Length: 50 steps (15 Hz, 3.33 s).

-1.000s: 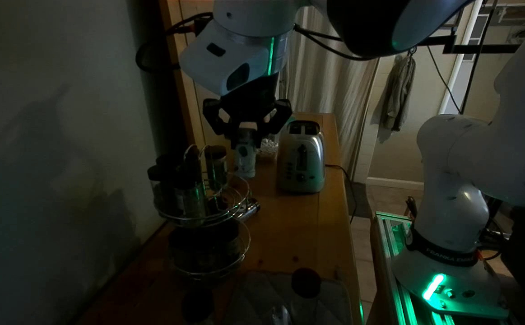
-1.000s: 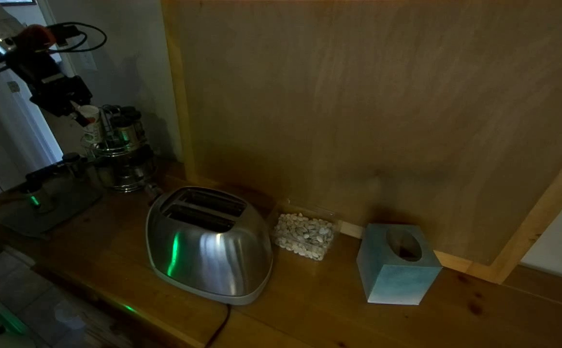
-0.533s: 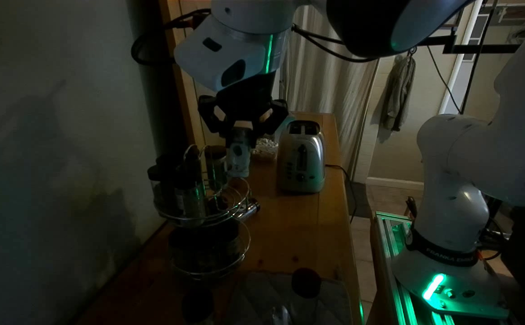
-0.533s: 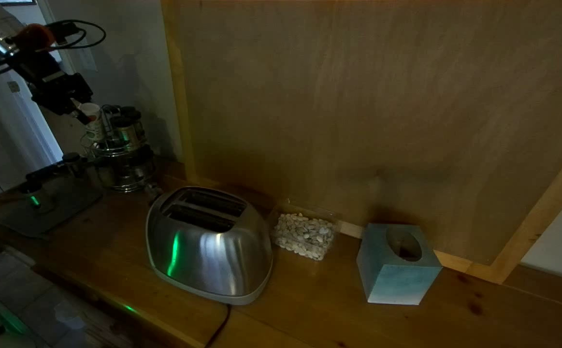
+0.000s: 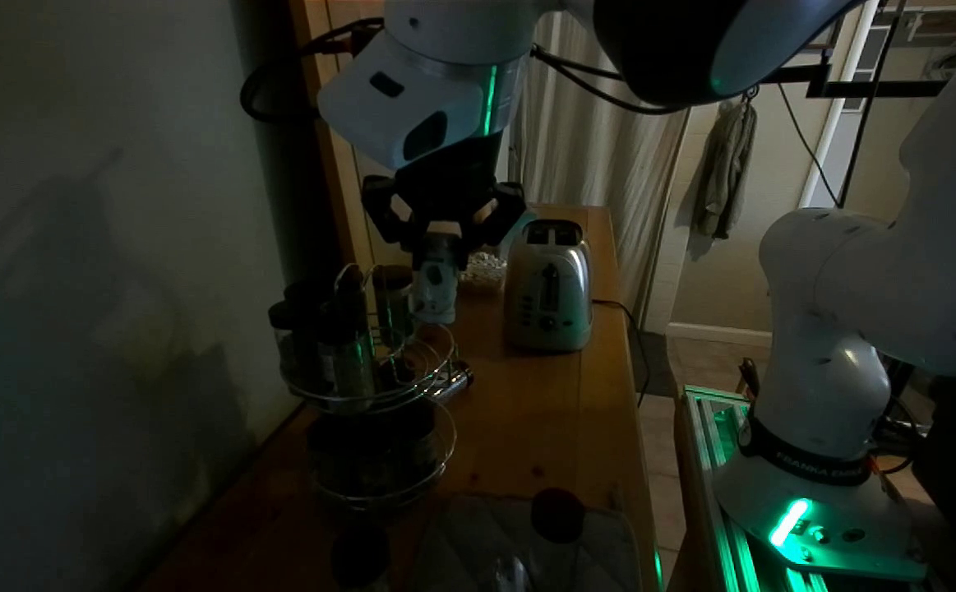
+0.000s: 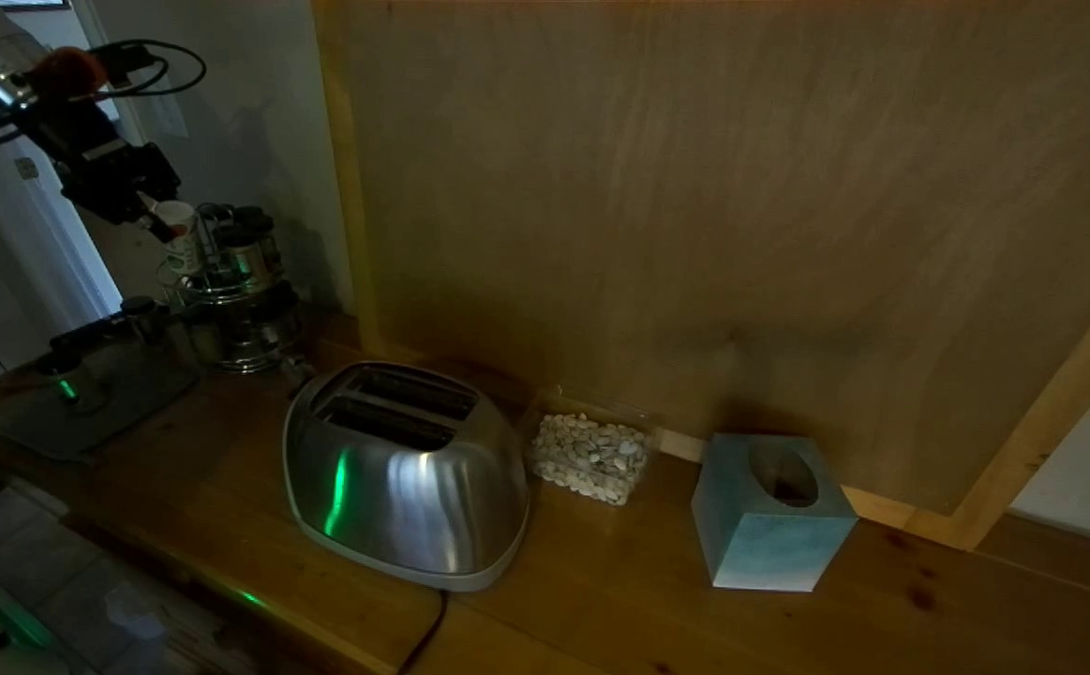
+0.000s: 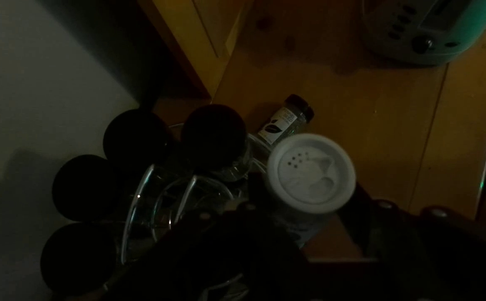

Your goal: Move the white spice bottle from the bottom of the spice rack and place it at the top rack of the spice rack

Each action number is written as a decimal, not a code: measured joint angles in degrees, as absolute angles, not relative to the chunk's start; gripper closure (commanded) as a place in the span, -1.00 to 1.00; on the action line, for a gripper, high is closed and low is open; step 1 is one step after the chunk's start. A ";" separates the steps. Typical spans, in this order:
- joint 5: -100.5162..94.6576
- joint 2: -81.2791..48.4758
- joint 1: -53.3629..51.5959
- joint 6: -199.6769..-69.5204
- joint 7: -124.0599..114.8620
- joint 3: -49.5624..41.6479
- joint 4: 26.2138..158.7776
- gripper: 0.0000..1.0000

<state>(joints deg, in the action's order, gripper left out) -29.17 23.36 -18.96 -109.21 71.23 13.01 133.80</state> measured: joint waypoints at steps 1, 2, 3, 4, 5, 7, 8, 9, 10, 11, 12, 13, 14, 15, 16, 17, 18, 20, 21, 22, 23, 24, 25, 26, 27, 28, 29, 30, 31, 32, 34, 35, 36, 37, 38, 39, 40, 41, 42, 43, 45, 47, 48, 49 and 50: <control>-28.83 23.31 -18.96 -108.94 71.23 13.01 133.80 0.59; -28.50 23.25 -18.96 -108.60 71.23 13.01 133.80 0.59; -28.27 23.21 -18.97 -108.16 71.22 13.01 133.80 0.59; -28.16 23.19 -18.97 -107.76 71.18 13.01 133.80 0.59; -28.11 23.19 -18.97 -107.50 70.99 13.01 133.80 0.59; -28.03 23.19 -18.97 -107.38 69.96 13.01 133.80 0.59; -27.86 23.18 -18.97 -107.38 69.25 13.01 133.80 0.59; -27.55 23.18 -18.97 -107.38 68.55 13.01 133.80 0.59; -27.14 23.18 -18.98 -107.38 67.80 13.01 133.80 0.59; -26.78 23.18 -19.00 -107.38 67.22 13.01 133.80 0.59; -26.38 23.17 -19.02 -107.38 66.79 13.01 133.80 0.59; -26.12 23.17 -19.03 -107.38 66.45 13.01 133.80 0.59; -25.91 23.17 -19.03 -107.38 66.02 13.01 133.80 0.59; -25.79 23.17 -19.03 -107.38 65.51 13.01 133.80 0.59; -25.76 23.16 -19.03 -107.38 64.94 13.01 133.80 0.59; -25.76 23.16 -19.03 -107.38 64.34 13.01 133.80 0.59; -25.76 23.16 -19.03 -107.38 63.69 13.02 133.80 0.59; -25.76 23.16 -19.03 -107.38 62.49 13.06 133.80 0.59; -25.76 23.16 -19.03 -107.38 62.07 13.07 133.80 0.59; -25.76 23.16 -19.03 -107.38 61.66 13.08 133.80 0.59; -25.76 23.16 -19.03 -107.38 61.20 13.09 133.80 0.59; -25.76 23.16 -19.03 -107.38 60.80 13.10 133.80 0.59; -25.76 23.16 -19.03 -107.38 60.39 13.12 133.80 0.59; -25.76 23.16 -19.03 -107.29 59.98 13.14 133.80 0.59; -25.76 23.16 -19.03 -107.10 59.54 13.18 133.80 0.59; -25.76 23.16 -19.03 -106.86 59.03 13.24 133.80 0.59; -25.76 23.16 -19.03 -106.44 58.50 13.33 133.80 0.59; -25.76 23.16 -19.03 -105.87 57.94 13.42 133.80 0.59; -25.76 23.16 -19.03 -105.21 57.37 13.52 133.80 0.59; -25.76 23.15 -19.04 -104.64 56.68 13.59 133.80 0.59; -25.68 23.11 -19.05 -104.12 55.30 13.65 133.80 0.59; -25.61 23.09 -19.06 -104.12 54.45 13.66 133.80 0.59; -25.63 22.89 -19.02 -104.75 53.20 13.66 134.52 0.59; -26.29 22.62 -18.96 -105.61 51.41 13.66 135.80 0.59; -26.54 22.67 -18.91 -106.12 49.87 13.66 136.21 0.59; -26.81 22.66 -18.83 -106.42 48.58 13.65 136.35 0.09; -26.94 22.93 -18.84 -106.35 48.39 13.62 136.16 0.09; -26.91 22.98 -18.91 -106.35 48.40 13.61 136.14 0.09; -26.92 22.94 -18.90 -106.34 48.40 13.60 136.21 0.09; -26.92 22.96 -18.90 -106.34 48.40 13.60 136.20 0.09; -26.92 22.96 -18.91 -106.33 48.40 13.60 136.20 0.09; -26.92 22.96 -18.91 -106.33 48.40 13.60 136.20 0.59; -26.91 22.98 -18.91 -106.33 48.40 13.58 136.20 0.59; -26.93 23.01 -18.91 -106.35 48.40 13.56 136.18 0.59; -27.26 23.11 -18.90 -106.49 48.43 13.50 136.15 0.59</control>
